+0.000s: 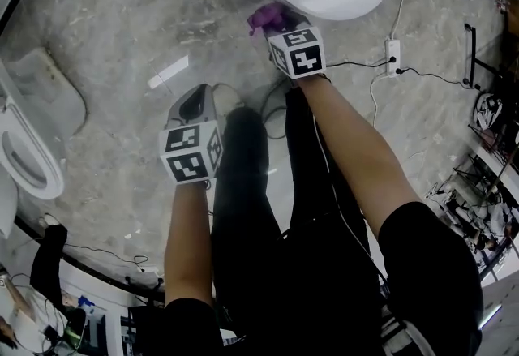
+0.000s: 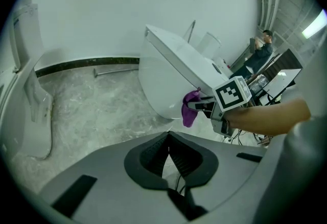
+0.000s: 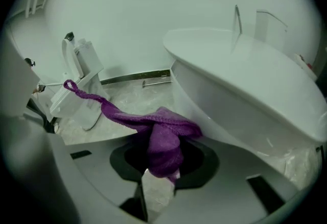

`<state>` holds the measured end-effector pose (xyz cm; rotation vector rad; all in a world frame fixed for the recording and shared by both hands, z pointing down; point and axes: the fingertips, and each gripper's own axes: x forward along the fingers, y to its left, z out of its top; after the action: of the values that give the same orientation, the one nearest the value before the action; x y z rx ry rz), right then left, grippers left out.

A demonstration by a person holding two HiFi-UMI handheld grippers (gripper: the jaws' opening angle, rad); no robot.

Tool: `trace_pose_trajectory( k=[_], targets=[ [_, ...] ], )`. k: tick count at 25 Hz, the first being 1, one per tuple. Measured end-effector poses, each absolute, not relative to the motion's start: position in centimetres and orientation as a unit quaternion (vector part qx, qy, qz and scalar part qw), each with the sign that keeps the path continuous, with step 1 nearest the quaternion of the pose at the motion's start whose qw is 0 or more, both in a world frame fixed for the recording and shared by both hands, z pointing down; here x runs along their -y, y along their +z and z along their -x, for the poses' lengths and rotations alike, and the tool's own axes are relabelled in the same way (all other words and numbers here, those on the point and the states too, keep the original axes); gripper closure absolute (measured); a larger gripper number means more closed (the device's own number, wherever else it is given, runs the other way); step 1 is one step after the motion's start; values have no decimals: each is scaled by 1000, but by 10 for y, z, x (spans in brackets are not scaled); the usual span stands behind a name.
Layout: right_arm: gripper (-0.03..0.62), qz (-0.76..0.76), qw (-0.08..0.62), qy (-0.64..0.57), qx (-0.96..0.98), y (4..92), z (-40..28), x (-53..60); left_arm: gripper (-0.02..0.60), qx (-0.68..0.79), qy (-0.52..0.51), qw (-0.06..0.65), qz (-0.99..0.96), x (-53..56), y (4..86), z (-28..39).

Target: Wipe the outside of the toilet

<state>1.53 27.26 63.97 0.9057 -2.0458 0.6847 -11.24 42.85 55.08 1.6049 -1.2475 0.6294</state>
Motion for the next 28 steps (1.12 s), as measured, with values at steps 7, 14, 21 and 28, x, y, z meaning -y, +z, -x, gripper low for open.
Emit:
trace_pose_trajectory(
  k=[7,14,21,28],
  targets=[
    [485,-416,354,258,797,632,9,-256,571,516,265,491,-650,-425,558,146],
    [485,-460,325,285,775,630,24,-243,571,514,261,491,-653,-391,560,157],
    [485,-503,295,321,746,622,41,-220,571,519,257,487,-654,-342,555,173],
    [485,-518,257,384,720,621,61,-194,571,525,215,530,-630,-294,551,192]
  ],
)
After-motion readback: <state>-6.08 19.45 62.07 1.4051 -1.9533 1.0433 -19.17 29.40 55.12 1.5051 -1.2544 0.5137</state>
